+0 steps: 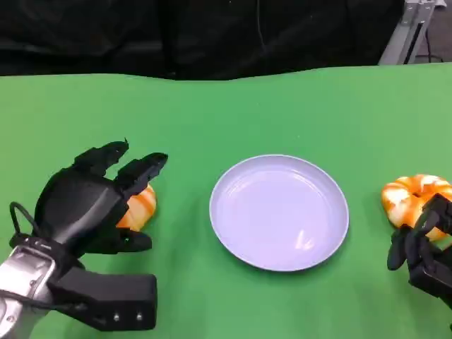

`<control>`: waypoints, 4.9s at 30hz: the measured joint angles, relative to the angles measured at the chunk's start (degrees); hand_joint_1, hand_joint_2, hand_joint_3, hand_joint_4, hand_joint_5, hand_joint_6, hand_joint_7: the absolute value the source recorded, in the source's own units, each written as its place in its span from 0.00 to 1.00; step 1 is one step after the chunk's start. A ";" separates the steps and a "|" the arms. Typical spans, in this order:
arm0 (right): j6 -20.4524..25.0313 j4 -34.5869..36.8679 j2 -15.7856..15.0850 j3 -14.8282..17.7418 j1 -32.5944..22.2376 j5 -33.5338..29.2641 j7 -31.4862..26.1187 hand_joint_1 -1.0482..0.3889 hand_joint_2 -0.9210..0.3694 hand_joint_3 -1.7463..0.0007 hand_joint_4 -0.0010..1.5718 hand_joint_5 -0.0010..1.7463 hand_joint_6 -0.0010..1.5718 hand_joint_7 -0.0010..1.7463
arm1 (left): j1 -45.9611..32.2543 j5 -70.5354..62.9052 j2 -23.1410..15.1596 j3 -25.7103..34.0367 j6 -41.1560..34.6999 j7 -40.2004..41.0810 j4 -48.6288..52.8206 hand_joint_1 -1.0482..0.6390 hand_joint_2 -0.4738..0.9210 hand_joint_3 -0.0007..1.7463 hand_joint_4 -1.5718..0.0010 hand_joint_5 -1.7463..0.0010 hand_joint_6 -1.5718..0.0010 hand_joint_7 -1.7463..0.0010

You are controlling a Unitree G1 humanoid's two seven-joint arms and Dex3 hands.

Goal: Grasp the bread from the table and place it into the plate.

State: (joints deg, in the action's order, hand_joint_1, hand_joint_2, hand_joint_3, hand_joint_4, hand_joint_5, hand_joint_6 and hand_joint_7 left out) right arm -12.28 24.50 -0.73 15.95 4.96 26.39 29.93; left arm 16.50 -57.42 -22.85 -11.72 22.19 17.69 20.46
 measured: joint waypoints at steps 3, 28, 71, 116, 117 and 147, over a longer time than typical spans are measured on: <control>-0.02 0.10 0.00 0.01 0.06 -0.01 0.04 0.69 0.36 0.17 0.60 1.00 0.49 0.99 | 1.68 1.19 -0.36 -2.01 -0.82 -0.22 3.30 0.07 1.00 0.06 0.78 0.99 0.76 0.99; 0.00 -0.07 0.01 -0.07 0.09 -0.01 0.02 0.69 0.35 0.18 0.59 1.00 0.48 0.99 | 15.63 8.41 -0.43 -12.40 -1.77 -0.54 29.46 0.16 1.00 0.10 0.73 0.99 0.72 0.99; 0.68 -1.58 0.03 -0.11 -0.76 0.04 -0.03 0.70 0.36 0.17 0.59 1.00 0.48 0.99 | 23.61 15.30 4.01 -16.09 7.23 5.96 47.02 0.57 1.00 0.13 0.52 0.21 0.24 0.84; 0.82 -3.30 0.39 -0.54 -1.74 0.08 -0.35 0.70 0.38 0.14 0.59 1.00 0.49 0.99 | 30.61 13.03 22.05 -22.03 8.35 2.85 41.25 0.58 1.00 0.14 0.52 0.19 0.43 0.47; 0.73 -3.30 0.43 -0.54 -1.74 0.07 -0.37 0.70 0.38 0.14 0.59 1.00 0.49 0.99 | 31.11 12.94 22.67 -22.32 8.32 3.04 42.07 0.57 1.00 0.13 0.53 0.17 0.44 0.46; 0.46 -4.34 1.07 -0.84 -2.12 -0.31 -1.33 0.69 0.39 0.13 0.60 1.00 0.49 0.99 | 34.76 10.76 26.87 -27.50 0.89 4.96 51.76 0.01 1.00 0.23 1.00 1.00 0.84 1.00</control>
State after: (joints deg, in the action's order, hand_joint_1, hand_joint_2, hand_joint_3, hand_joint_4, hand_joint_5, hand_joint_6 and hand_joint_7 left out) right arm -11.82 20.16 0.33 15.11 2.83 26.09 28.60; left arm 51.26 -46.66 4.02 -39.22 23.08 22.65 72.22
